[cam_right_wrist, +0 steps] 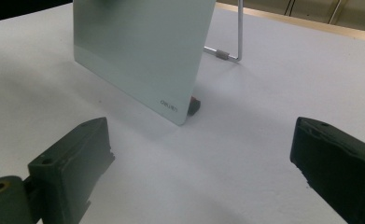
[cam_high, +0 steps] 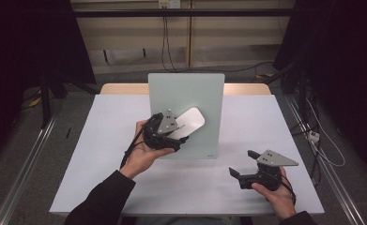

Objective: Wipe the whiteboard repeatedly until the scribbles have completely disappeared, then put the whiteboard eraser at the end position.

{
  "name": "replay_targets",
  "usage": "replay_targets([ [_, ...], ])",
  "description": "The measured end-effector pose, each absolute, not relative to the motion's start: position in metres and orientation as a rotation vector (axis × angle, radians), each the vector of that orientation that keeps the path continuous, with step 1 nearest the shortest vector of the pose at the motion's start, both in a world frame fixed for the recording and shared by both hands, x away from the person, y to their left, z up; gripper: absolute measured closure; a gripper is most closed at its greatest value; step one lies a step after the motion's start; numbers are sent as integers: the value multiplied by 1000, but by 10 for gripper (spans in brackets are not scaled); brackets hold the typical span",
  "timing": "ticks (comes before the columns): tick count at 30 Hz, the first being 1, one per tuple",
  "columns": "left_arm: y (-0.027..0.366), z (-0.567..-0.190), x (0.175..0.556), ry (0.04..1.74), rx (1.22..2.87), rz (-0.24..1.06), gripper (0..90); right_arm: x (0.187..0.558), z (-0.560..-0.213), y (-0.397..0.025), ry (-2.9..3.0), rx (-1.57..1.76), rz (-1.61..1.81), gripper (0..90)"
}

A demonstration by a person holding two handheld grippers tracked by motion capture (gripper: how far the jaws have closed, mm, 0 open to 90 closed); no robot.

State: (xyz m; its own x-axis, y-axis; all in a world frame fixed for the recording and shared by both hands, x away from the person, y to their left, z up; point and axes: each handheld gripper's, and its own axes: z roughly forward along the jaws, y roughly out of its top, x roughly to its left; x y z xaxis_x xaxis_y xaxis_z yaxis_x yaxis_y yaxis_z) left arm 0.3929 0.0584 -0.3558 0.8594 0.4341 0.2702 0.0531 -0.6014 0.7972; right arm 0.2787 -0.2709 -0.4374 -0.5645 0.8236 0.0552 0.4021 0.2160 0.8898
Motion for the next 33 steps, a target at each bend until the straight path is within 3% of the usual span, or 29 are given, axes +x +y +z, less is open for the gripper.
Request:
replay_targets([
  [13,60,-359,382,281,2224,507,313,279,-437,-271,2056,1146,1303,48],
  [33,71,-357,377,327,2192,354,312,278,-437,-273,2050,1151,1305,48],
])
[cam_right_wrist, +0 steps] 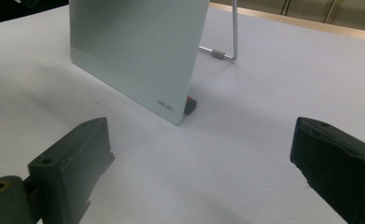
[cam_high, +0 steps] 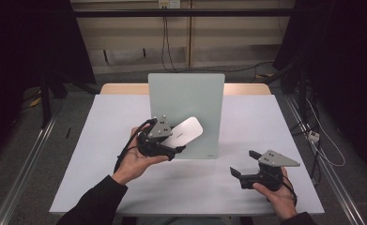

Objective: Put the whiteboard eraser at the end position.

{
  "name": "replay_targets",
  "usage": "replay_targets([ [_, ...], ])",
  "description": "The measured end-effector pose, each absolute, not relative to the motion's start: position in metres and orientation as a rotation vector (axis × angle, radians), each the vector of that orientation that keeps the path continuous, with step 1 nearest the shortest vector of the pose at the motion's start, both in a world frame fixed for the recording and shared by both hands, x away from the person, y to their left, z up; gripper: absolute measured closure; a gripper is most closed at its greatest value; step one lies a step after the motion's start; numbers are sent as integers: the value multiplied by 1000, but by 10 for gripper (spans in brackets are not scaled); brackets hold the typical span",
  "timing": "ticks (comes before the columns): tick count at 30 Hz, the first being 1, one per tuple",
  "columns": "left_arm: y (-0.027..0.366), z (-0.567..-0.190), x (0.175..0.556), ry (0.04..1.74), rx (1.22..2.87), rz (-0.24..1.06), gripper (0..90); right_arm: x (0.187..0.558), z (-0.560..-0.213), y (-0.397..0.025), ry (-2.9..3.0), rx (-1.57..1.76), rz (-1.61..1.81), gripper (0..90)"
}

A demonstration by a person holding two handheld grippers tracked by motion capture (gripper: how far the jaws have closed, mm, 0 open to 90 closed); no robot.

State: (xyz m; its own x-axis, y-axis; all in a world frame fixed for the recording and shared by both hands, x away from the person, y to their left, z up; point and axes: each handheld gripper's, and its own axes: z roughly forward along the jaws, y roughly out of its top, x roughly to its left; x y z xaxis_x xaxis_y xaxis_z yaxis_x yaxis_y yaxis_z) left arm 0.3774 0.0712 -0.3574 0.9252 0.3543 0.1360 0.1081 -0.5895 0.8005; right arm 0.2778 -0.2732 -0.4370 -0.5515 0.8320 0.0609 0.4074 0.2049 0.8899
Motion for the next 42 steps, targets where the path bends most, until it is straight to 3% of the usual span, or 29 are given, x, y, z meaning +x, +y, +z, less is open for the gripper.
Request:
replay_targets([
  [28,78,-374,365,364,2263,215,312,277,-437,-273,2055,1146,1302,48],
  [42,65,-390,353,291,2360,193,312,276,-437,-273,2053,1137,1302,48],
])
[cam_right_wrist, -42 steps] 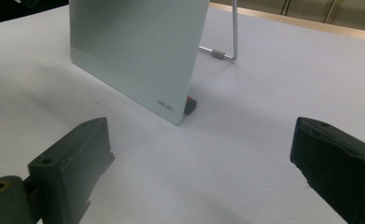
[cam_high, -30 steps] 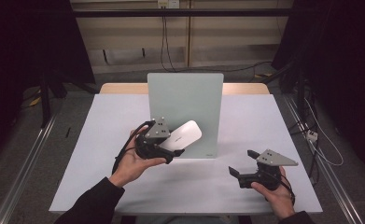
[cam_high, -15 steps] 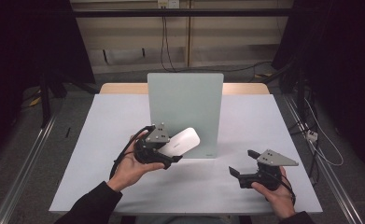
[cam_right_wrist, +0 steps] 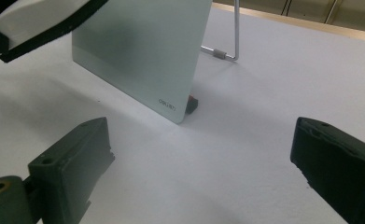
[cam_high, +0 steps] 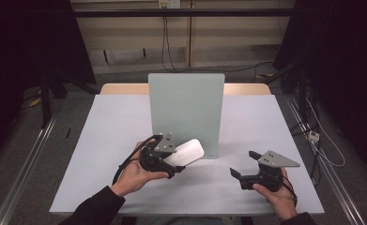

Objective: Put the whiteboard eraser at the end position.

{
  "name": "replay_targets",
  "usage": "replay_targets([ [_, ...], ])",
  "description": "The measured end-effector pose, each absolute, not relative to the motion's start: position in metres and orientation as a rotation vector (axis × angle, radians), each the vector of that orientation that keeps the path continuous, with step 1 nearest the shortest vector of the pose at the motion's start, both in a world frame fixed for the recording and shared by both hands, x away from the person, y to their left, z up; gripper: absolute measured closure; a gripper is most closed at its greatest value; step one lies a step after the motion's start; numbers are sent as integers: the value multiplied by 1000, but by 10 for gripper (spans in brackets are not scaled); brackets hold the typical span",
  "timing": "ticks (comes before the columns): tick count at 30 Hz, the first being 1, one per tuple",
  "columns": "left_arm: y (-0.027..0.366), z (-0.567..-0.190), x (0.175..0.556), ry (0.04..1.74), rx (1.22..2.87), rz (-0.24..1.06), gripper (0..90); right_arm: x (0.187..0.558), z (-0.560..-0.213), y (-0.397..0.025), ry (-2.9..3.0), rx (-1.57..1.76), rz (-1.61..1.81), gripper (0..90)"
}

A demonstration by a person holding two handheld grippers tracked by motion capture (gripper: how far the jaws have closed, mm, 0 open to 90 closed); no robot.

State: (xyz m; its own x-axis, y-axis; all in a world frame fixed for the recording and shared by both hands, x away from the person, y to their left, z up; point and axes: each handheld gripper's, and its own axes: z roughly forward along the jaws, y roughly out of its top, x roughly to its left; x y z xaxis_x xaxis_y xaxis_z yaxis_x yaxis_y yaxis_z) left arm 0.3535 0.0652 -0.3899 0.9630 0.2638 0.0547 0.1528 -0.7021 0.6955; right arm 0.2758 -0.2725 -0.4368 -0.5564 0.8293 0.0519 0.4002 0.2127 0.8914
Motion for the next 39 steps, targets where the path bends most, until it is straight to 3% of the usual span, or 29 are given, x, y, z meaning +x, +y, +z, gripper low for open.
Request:
replay_targets([
  [23,45,-424,344,175,2556,97,312,275,-437,-272,2062,1138,1304,47],
  [39,42,-436,350,190,2559,33,310,275,-437,-270,2068,1130,1302,47],
])
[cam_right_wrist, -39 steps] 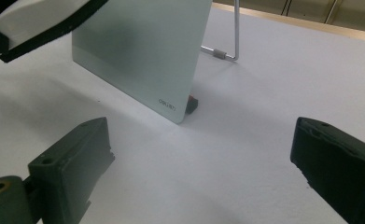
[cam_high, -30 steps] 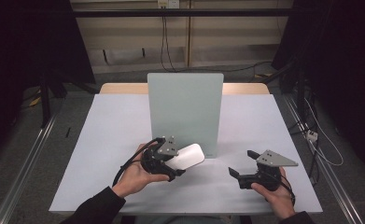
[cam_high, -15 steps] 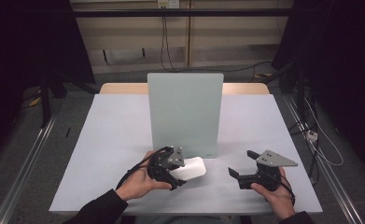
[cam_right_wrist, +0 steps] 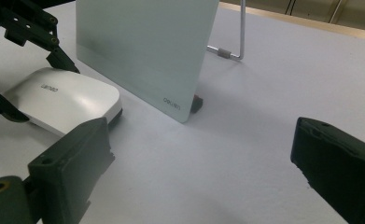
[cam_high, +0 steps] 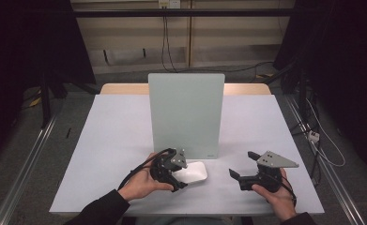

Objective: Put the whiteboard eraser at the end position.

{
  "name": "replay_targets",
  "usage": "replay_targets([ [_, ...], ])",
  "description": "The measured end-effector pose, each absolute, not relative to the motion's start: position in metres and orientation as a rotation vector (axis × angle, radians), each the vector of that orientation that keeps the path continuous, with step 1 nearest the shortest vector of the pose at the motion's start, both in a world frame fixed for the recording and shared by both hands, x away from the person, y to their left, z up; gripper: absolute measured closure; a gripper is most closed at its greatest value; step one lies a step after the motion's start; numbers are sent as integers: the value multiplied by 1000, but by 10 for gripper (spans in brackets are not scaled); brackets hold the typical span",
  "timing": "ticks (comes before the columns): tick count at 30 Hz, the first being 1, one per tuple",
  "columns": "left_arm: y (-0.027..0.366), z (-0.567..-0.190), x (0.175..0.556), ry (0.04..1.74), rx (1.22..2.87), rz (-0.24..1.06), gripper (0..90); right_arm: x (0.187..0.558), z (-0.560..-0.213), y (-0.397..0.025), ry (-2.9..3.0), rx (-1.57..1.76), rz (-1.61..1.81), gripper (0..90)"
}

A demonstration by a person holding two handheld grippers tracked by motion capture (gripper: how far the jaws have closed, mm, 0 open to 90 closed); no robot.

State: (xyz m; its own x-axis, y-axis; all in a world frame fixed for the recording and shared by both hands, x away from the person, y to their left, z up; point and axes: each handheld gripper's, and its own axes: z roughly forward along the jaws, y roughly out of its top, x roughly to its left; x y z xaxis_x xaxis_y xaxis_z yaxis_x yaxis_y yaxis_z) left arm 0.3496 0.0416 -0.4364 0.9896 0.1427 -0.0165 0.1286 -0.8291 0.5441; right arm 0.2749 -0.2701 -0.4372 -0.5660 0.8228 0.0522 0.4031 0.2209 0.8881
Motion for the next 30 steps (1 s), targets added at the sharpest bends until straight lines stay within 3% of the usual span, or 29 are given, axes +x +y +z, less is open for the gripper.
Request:
replay_targets([
  [14,46,-441,355,267,2518,-9,289,275,-438,-270,2074,1125,1300,46],
  [17,48,-442,357,281,2520,-35,255,276,-438,-270,2073,1128,1299,46],
  [19,48,-440,356,290,2540,13,237,276,-438,-270,2073,1127,1301,46],
  [27,50,-435,355,329,2432,11,101,276,-438,-271,2070,1132,1303,46],
  [30,52,-432,356,324,2411,-1,94,276,-438,-272,2069,1137,1303,46],
])
